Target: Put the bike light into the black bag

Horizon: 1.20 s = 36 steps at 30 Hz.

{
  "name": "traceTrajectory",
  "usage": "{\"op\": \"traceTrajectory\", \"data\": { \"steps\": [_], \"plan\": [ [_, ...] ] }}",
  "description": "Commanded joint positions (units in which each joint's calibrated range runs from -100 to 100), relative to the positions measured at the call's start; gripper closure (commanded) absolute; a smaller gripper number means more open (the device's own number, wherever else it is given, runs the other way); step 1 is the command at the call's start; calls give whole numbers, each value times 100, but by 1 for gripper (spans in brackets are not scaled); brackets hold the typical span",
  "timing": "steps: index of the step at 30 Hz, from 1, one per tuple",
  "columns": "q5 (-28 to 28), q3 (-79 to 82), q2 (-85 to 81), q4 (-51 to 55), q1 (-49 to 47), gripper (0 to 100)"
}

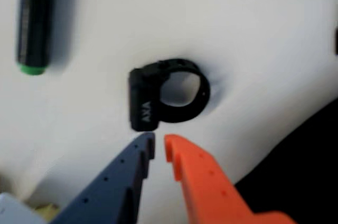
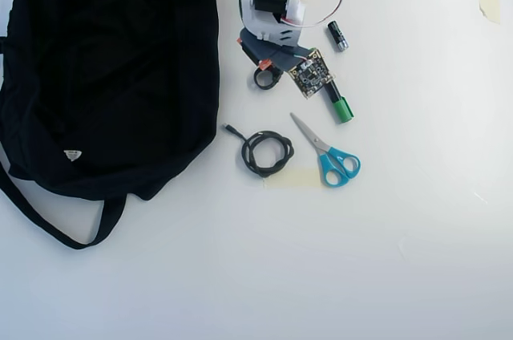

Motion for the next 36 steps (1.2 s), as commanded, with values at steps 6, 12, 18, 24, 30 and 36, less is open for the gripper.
{"op": "traceTrajectory", "data": {
  "steps": [6, 12, 18, 24, 30, 36],
  "plan": [
    [-10, 380, -103, -876, 298, 90],
    [-36, 604, -103, -1169, 365, 85],
    [-36, 649, -95, -1186, 343, 80],
    [-63, 667, -87, -1194, 290, 80],
    [-63, 685, -78, -1194, 290, 73],
    [-125, 685, -78, -1194, 178, 73]
  ]
}}
